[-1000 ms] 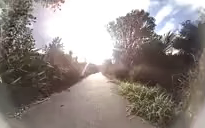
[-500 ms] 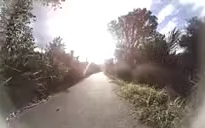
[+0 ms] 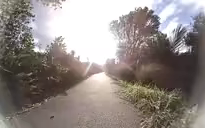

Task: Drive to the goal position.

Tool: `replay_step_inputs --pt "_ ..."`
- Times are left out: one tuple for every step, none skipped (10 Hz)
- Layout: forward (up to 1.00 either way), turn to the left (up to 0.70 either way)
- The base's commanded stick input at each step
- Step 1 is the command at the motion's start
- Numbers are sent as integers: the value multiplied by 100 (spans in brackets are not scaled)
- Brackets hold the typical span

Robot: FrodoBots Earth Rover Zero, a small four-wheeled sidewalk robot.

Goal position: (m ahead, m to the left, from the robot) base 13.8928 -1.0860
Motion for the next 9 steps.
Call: replay_step_inputs --pt "50 3" --pt "50 3" --pt "50 3" --pt "50 3" --pt "50 3" --pt "50 3" --pt "50 3" --pt "50 3" --pt "50 3"
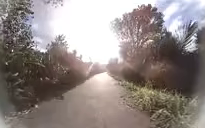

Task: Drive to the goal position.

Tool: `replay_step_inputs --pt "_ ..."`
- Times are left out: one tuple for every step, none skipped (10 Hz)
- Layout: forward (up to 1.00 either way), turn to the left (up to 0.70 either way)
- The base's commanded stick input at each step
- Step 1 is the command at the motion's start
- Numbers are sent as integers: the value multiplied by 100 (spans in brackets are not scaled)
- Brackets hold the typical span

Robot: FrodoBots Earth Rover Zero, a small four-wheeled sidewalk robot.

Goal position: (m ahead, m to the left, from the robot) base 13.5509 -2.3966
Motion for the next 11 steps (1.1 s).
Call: replay_step_inputs --pt "50 3" --pt "50 3" --pt "50 3" --pt "50 3" --pt "50 3" --pt "50 3" --pt "50 3" --pt "50 3" --pt "50 3" --pt "50 3" --pt "50 3"
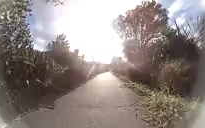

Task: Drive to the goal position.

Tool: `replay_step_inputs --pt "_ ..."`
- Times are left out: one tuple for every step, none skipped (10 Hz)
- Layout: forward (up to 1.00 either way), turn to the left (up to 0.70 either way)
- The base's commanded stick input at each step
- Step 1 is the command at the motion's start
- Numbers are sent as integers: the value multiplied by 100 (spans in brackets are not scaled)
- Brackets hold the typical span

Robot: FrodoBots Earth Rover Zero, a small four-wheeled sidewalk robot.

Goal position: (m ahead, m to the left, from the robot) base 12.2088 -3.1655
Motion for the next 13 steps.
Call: replay_step_inputs --pt "50 3" --pt "50 3" --pt "50 3" --pt "50 3" --pt "50 3" --pt "50 3" --pt "50 3" --pt "50 3" --pt "50 3" --pt "50 3" --pt "50 3" --pt "50 3" --pt "50 3"
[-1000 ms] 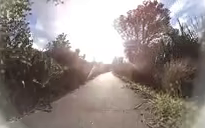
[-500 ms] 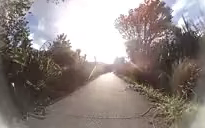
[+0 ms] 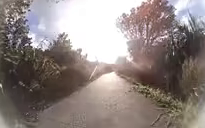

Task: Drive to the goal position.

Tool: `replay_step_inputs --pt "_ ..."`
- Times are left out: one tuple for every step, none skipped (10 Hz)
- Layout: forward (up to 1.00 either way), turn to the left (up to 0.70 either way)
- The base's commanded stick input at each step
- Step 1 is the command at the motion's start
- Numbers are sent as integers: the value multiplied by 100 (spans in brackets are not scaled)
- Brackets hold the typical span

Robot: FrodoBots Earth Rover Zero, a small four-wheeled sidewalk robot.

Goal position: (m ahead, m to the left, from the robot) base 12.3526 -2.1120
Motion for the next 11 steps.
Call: replay_step_inputs --pt "50 3" --pt "50 3" --pt "50 3" --pt "50 3" --pt "50 3" --pt "50 3" --pt "50 3" --pt "50 3" --pt "50 3" --pt "50 -29" --pt "50 -47"
